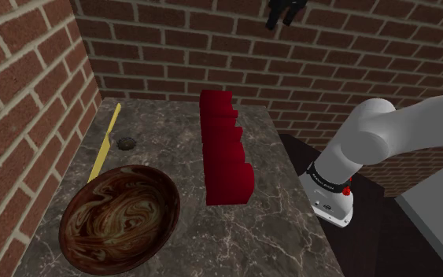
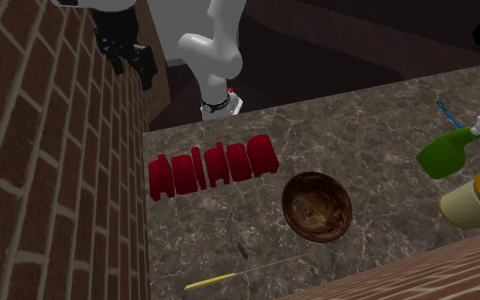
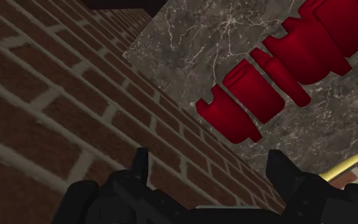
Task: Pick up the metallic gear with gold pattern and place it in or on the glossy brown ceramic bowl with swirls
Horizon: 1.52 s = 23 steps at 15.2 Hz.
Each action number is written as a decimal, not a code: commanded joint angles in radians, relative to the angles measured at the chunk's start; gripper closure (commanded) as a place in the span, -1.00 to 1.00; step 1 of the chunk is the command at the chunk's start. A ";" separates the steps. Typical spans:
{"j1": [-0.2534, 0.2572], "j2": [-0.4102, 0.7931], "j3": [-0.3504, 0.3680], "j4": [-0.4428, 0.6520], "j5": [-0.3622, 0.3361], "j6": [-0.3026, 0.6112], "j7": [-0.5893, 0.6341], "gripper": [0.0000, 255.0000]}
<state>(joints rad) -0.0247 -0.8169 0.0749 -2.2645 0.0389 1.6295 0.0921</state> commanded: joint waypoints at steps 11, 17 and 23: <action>0.026 0.176 0.208 -0.016 0.090 0.154 0.233 -1.00; 0.027 0.338 0.334 0.033 0.105 0.245 0.378 -1.00; 0.018 0.540 0.458 0.126 0.064 0.325 0.541 -1.00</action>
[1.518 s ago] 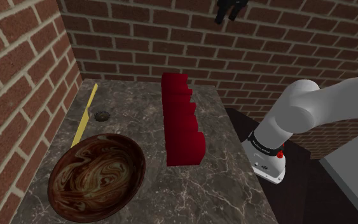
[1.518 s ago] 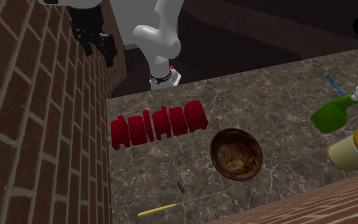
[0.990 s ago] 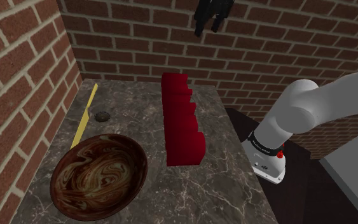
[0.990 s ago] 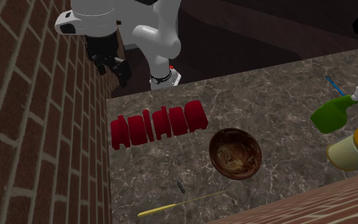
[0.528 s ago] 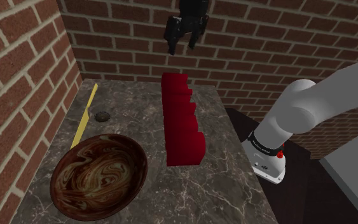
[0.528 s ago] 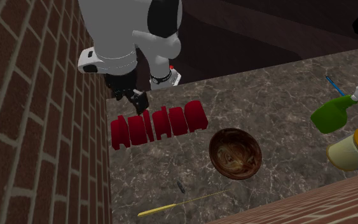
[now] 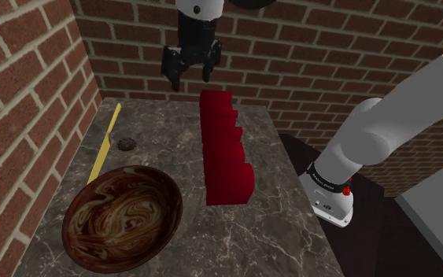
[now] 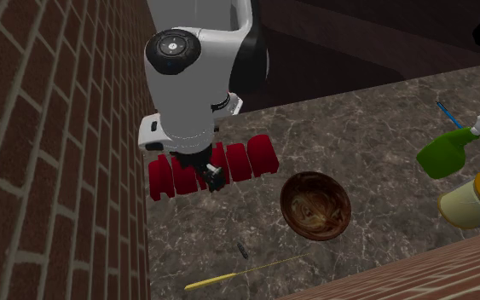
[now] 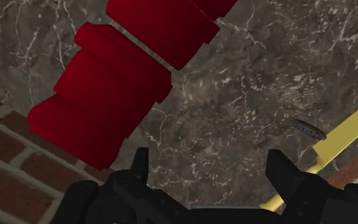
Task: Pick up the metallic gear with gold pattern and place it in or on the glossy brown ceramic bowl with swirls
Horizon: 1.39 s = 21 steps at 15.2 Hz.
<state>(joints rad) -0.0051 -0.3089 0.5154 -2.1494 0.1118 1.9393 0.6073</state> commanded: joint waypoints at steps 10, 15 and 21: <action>0.052 0.465 0.149 0.271 -0.239 0.072 0.351 -1.00; 0.154 0.686 0.133 0.452 -0.359 0.048 0.478 -1.00; 0.162 0.715 0.119 0.409 -0.381 0.116 0.493 -1.00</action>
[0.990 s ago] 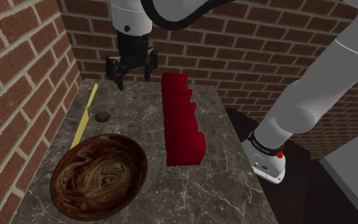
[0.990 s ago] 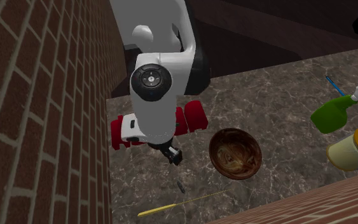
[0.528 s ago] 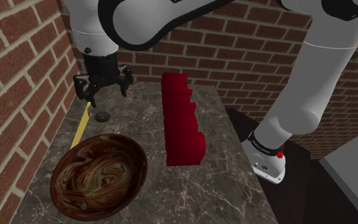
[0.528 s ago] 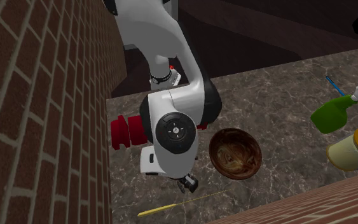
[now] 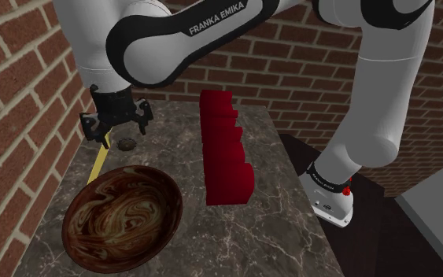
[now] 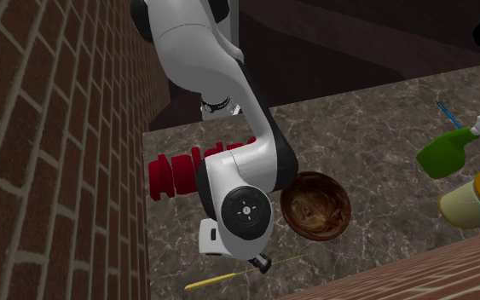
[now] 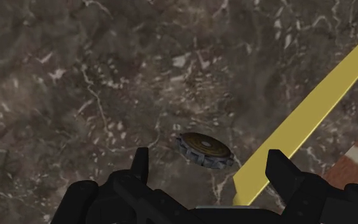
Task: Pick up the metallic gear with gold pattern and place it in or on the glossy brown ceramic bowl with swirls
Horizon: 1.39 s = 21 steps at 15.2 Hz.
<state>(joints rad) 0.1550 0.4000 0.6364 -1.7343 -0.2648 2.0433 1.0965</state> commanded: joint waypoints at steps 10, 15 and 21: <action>0.004 0.015 -0.006 -0.016 -0.012 0.029 0.008 1.00; 0.004 0.015 -0.006 -0.016 -0.012 0.029 0.008 1.00; 0.001 0.004 -0.001 -0.004 -0.003 0.007 0.002 1.00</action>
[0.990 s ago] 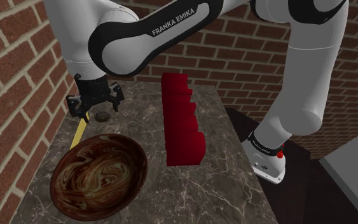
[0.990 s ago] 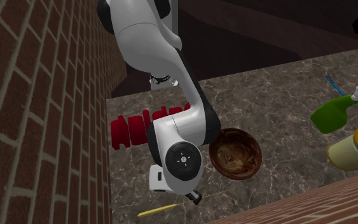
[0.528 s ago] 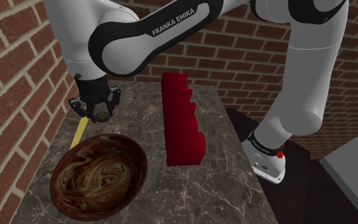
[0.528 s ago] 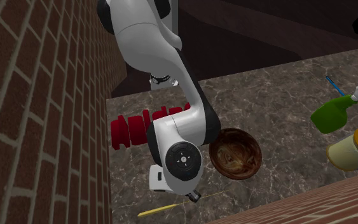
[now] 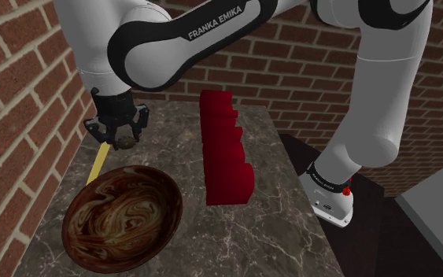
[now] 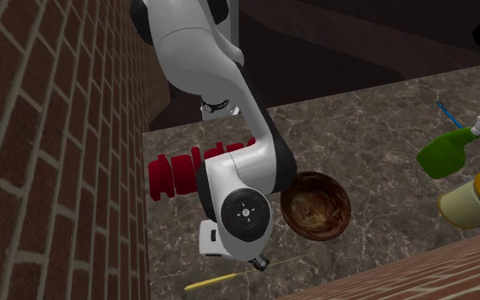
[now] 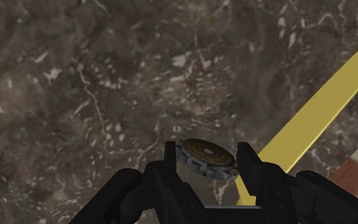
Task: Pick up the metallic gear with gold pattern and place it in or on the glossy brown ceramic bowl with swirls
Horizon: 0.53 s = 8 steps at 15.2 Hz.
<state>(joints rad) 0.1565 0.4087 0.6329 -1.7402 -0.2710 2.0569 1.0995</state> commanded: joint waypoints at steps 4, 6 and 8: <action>-0.005 -0.025 0.010 0.030 0.019 -0.051 -0.011 1.00; -0.006 -0.035 0.014 0.046 0.027 -0.074 -0.016 1.00; -0.007 -0.043 0.017 0.063 0.033 -0.097 -0.020 1.00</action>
<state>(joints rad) 0.1525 0.3753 0.6469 -1.6792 -0.2440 1.9694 1.0826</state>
